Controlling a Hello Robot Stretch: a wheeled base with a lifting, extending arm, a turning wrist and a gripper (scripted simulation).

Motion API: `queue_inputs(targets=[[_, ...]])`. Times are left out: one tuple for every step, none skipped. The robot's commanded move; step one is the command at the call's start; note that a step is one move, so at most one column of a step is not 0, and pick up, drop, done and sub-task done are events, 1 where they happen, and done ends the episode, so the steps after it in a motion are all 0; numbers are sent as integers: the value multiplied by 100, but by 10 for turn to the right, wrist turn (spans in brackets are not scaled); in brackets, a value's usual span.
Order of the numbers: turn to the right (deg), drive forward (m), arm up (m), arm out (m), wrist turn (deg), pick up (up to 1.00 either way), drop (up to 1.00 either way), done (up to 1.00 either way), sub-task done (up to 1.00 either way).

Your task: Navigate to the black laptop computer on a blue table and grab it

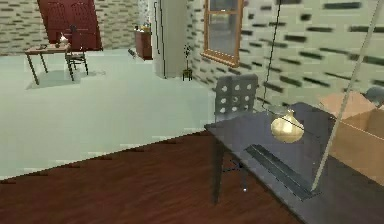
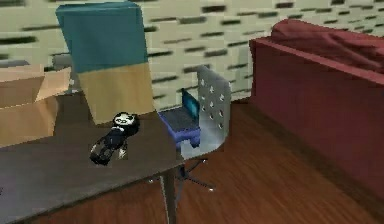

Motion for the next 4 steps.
queue_inputs(targets=[[450, 0, 0, 0, 0, 0, 0, 0, 0], [450, 0, 0, 0, 0, 0, 0, 0, 0], [210, 0, 0, 0, 0, 0, 0, 0, 0], [30, 0, 0, 0, 0, 0, 0, 0, 0]])
